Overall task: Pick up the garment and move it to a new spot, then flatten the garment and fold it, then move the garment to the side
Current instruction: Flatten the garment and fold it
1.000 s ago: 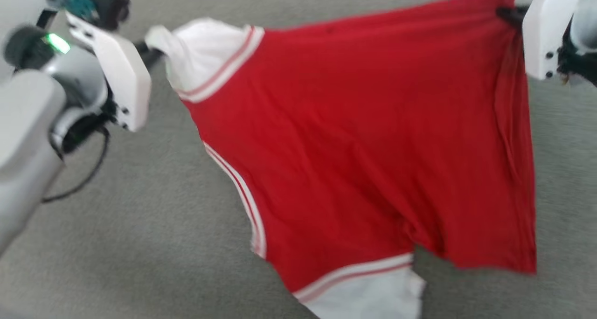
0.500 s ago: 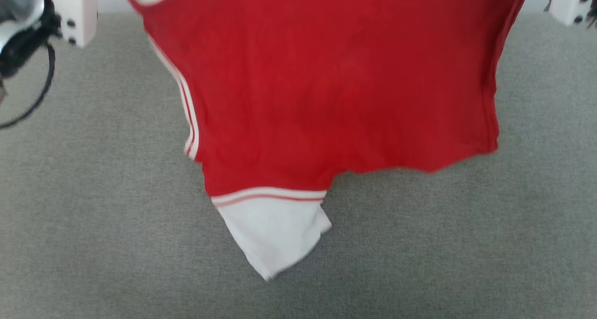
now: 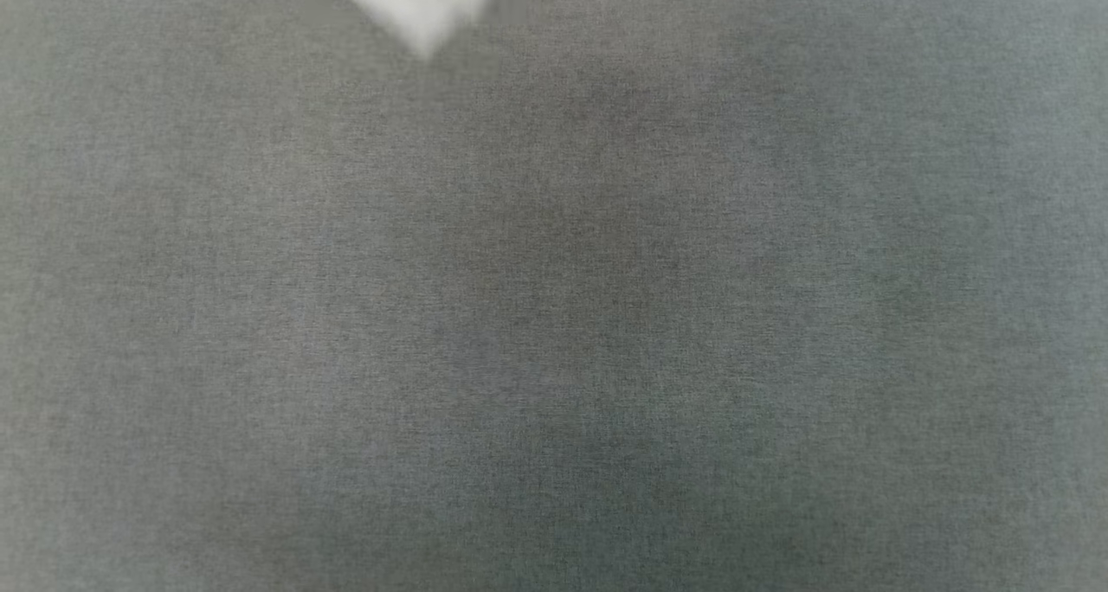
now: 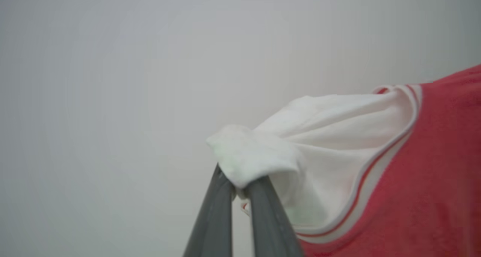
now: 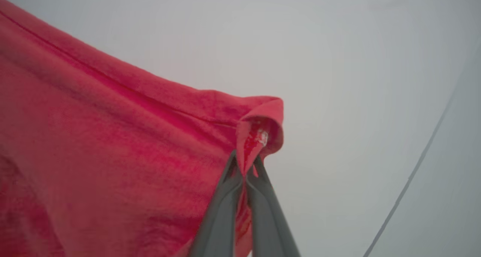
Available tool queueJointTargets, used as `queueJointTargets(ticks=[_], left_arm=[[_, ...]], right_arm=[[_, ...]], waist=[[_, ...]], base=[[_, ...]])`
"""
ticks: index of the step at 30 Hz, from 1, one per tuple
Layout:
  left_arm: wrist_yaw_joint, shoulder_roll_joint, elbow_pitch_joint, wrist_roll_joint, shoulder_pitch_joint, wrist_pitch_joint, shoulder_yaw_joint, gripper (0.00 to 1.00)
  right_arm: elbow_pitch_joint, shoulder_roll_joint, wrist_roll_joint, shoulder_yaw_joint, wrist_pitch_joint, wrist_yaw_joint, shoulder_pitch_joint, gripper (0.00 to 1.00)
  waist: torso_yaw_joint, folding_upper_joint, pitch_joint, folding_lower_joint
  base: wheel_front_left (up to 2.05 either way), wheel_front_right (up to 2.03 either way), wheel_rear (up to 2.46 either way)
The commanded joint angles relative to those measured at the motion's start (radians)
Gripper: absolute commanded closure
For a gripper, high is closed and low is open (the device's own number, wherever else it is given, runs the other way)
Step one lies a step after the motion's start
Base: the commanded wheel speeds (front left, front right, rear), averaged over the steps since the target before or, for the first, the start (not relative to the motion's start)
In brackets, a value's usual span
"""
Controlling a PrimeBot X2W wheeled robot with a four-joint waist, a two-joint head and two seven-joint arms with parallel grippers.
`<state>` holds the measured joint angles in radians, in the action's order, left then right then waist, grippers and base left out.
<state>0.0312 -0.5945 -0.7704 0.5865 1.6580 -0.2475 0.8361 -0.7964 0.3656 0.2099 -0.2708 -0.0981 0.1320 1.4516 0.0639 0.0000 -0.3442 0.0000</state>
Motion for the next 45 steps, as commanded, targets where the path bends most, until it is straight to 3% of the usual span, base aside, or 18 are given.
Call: queueJointTargets(ticks=[1,6,13,20,24,27,32,39,45], left_arm=[[-0.022,0.0,0.026,-0.029,0.016,-0.016,-0.033,1.0],[-0.11,-0.014,0.06,-0.043,-0.183,-0.018,-0.03,1.0],[-0.148,-0.012,0.018,0.031,-0.395,0.02,0.033,1.0],[-0.159,-0.035,0.097,0.19,-0.624,0.19,0.095,1.0],[-0.161,-0.108,0.245,0.335,-0.785,0.338,0.116,1.0],[-0.13,-0.159,0.354,0.405,-0.89,0.402,0.116,1.0],[-0.022,-0.246,0.56,0.51,-1.062,0.485,0.124,1.0],[0.129,-0.337,0.81,0.583,-1.263,0.507,0.15,1.0],[0.206,-0.376,0.926,0.64,-1.392,0.522,0.187,1.0]], right_arm=[[-0.054,-0.029,-0.076,0.029,-0.077,-0.002,0.01,1.0],[-0.163,-0.09,-0.076,-0.002,-0.085,-0.002,-0.075,1.0],[-0.208,-0.099,0.044,-0.131,0.006,-0.002,-0.245,1.0],[-0.107,-0.059,0.254,-0.249,0.141,-0.002,-0.465,1.0],[0.056,0.005,0.407,-0.314,0.272,-0.002,-0.629,1.0],[0.177,0.057,0.472,-0.337,0.345,-0.002,-0.725,1.0],[0.38,0.157,0.541,-0.336,0.445,-0.001,-0.887,1.0],[0.592,0.246,0.587,-0.246,0.576,-0.001,-1.128,1.0],[0.755,0.287,0.614,-0.154,0.693,-0.001,-1.328,1.0]], waist=[[0.004,0.0,0.002,0.0],[0.019,0.0,0.018,0.0],[0.035,0.0,0.039,0.0],[0.047,0.0,0.063,0.0],[0.043,0.0,0.079,0.0],[0.039,0.0,0.089,0.0],[0.035,0.0,0.108,0.0],[0.036,0.0,0.133,0.0],[0.033,0.0,0.141,0.0]], base=[[0.0,0.0,0.0],[0.0,0.0,0.0],[0.0,0.0,0.0],[0.0,0.0,0.0],[0.0,0.0,0.0],[0.0,0.0,0.0],[0.0,0.0,0.0],[0.0,0.0,0.0],[0.0,0.0,0.0]])
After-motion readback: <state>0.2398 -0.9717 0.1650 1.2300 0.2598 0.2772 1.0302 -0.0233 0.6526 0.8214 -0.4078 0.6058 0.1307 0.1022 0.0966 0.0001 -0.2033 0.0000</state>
